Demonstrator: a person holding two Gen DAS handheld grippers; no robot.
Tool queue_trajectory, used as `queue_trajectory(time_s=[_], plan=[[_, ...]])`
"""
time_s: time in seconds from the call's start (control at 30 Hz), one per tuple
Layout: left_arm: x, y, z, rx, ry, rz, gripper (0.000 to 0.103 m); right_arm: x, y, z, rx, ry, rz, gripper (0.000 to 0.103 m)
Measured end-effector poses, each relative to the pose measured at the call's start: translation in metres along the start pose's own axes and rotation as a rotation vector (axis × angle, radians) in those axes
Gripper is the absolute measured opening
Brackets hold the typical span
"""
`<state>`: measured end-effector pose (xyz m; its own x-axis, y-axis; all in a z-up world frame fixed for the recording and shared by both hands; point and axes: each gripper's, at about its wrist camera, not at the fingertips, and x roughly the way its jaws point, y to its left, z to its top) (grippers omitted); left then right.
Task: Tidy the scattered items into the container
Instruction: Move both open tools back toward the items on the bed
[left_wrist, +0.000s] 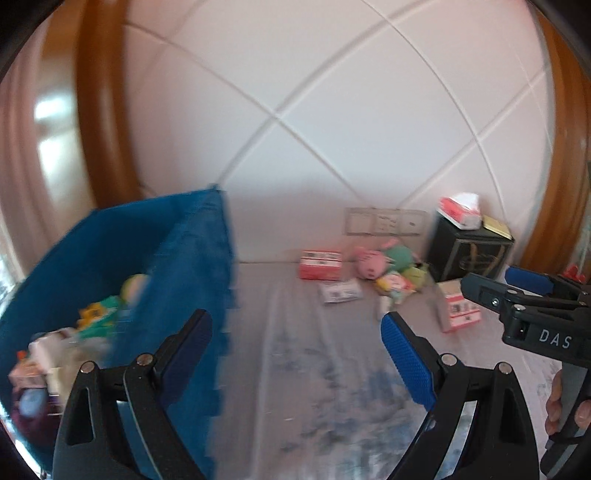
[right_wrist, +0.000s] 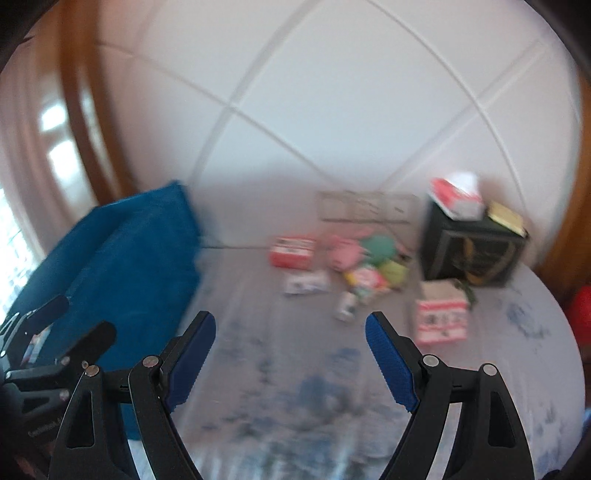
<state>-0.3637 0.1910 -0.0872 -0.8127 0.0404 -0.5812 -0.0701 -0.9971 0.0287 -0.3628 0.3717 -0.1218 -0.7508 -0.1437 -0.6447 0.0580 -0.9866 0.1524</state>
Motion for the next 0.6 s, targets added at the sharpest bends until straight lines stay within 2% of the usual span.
queue_trajectory(time_s=[0.3, 0.53, 0.6], plan=[[0.109, -0.093, -0.023, 0.031, 0.096, -0.064, 0.093, 0.050, -0.148, -0.032, 0.146, 0.068, -0.122, 0.084], [0.222, -0.143, -0.059, 0.039, 0.139, -0.066, 0.093, 0.119, -0.222, -0.074, 0.213, 0.047, -0.202, 0.085], [0.251, -0.153, -0.070, 0.051, 0.156, -0.071, 0.093, 0.141, -0.233, -0.086, 0.228, 0.051, -0.207, 0.092]])
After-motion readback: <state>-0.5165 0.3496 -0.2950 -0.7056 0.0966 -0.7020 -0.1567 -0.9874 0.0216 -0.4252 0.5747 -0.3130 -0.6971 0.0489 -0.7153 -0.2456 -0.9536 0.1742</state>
